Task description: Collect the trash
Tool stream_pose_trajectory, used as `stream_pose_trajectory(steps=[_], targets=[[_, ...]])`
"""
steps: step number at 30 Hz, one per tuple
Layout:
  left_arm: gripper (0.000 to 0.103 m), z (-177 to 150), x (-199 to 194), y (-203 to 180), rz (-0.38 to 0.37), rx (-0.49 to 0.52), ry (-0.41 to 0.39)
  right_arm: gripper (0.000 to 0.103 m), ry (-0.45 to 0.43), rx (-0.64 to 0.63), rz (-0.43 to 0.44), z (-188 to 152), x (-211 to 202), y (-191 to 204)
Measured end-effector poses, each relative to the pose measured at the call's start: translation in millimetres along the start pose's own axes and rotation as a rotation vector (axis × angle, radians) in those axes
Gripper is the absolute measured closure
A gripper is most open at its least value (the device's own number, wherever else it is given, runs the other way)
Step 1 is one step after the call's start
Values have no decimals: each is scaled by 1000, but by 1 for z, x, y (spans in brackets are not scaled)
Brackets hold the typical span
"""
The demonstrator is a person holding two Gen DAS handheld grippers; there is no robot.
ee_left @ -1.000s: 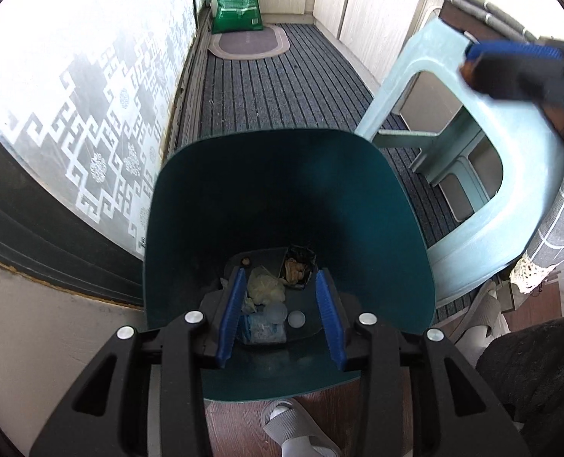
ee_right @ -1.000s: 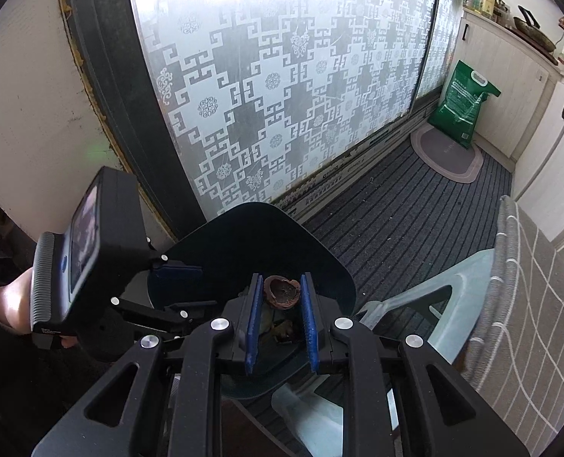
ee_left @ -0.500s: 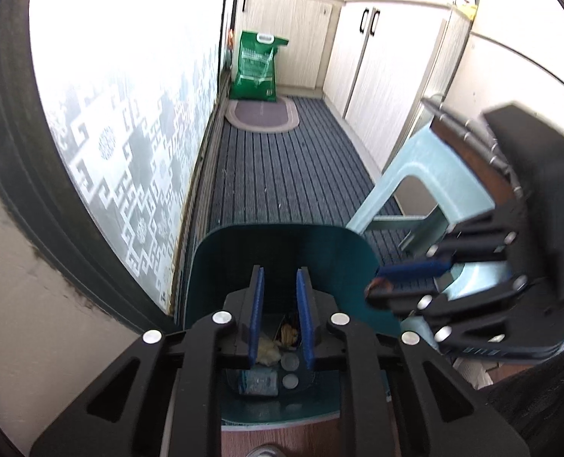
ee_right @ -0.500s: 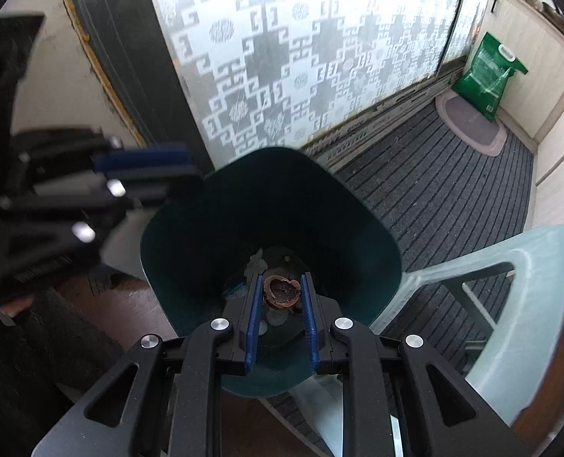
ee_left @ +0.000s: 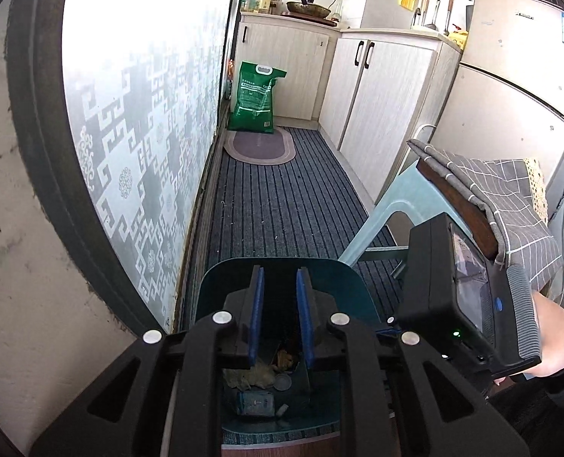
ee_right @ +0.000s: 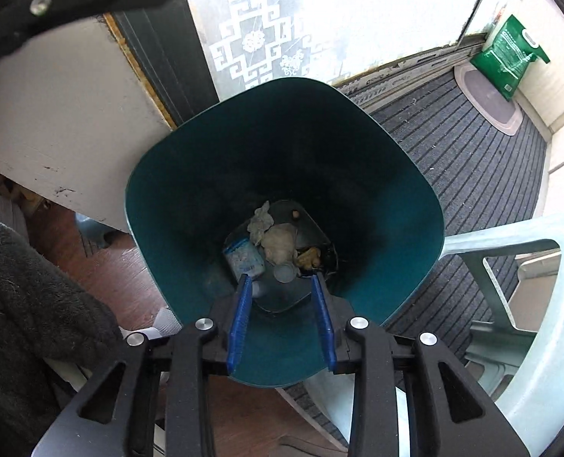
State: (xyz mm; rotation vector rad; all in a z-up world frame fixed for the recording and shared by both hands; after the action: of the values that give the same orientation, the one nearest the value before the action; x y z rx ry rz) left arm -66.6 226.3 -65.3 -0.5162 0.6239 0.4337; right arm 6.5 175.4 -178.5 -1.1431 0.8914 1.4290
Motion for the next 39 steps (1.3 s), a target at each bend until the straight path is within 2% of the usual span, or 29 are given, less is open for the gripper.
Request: stream_pose_trajectory(steps=[6,13,17,21,23,26,29,31,32,33,34,36,39], targets=[[84,4,-19,-11,-21,18,-47,77,-9,0,-10,-5,-13,4],[82,-9,-38,-11,-5,-6,-63,77,-93,14,-41,-13,-51,12],[75,-23,-51,-12,-2,-22,-67,77,-157,23,-74,-22,-77,24],[59,-36,-64,-16,18,-4,-88,77,-209,53,-111,-37,-98,33],[56,-43,-67,-20,31,14,-95,76,-240,83,-130,-46,-109,34],[48,-50,-68,-25,43,15,-94,58,-301,158,-176,-66,-126,32],[31,-54,-70,-30,81,16,-115,51,-369,218,-229,-81,-147,26],[25,-57,-72,-36,79,14,-124,38,-408,252,-267,-96,-164,24],[16,-59,-74,-39,76,13,-131,30,-427,266,-282,-106,-173,25],[12,-61,-76,-42,76,15,-139,27,-436,278,-296,-117,-180,29],[12,-62,-78,-46,75,20,-148,26,-439,294,-310,-127,-187,30],[7,-64,-81,-51,85,35,-160,14,-458,333,-343,-150,-204,32],[6,-65,-80,-61,100,42,-156,8,-499,414,-396,-185,-231,32]])
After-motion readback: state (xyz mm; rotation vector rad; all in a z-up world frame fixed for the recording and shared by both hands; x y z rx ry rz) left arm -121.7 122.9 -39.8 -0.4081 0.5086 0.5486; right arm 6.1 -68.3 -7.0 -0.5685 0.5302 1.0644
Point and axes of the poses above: each gripper's, at about its wrist camera, not at the fingertips, and x roughly the way its jaws point, y to its left, z to its top, the point moved 4 cm from there along x, roughly the way its jaws point, and after that the axes turned 13 degrees about -x, right-handed, at the moved point
